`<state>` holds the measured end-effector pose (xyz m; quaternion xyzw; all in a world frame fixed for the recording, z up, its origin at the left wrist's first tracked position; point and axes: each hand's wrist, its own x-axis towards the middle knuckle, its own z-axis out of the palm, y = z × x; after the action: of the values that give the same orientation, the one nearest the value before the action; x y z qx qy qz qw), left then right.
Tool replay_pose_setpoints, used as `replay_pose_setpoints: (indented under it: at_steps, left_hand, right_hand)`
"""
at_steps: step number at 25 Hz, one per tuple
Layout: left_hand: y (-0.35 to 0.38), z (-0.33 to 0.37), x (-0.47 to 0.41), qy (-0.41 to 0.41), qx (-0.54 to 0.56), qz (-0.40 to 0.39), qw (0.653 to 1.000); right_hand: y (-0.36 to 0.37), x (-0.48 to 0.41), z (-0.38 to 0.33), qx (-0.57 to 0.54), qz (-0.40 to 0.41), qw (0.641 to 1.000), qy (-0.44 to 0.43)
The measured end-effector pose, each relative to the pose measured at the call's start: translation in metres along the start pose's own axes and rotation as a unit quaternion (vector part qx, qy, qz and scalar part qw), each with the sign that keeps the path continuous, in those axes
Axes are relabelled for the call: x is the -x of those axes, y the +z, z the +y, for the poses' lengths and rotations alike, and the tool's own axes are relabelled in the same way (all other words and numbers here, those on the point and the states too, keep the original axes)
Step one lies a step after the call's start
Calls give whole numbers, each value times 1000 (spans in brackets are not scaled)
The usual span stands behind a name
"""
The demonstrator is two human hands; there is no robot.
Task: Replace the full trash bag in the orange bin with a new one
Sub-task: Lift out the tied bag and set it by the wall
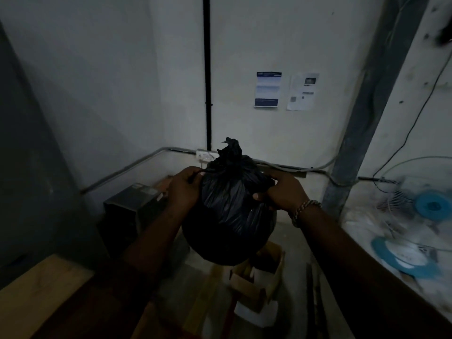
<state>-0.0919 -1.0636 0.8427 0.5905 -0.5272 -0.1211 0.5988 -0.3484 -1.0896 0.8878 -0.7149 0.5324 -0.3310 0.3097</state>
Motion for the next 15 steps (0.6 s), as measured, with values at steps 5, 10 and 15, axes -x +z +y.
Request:
replay_pose_setpoints:
  at_steps: [5,10,15]
  left_hand:
    - [75,-26,-33,2,4,-31,1000]
    - [136,-56,-64,10,-4,-69,998]
    - [202,-113,-102,-12,-9,-113,993]
  right_hand:
    - [-26,-49,46,24,2,1000,20]
    - [-32,-93,96,13,11,998,59]
    - [-22,-157,154,53,13,993,102]
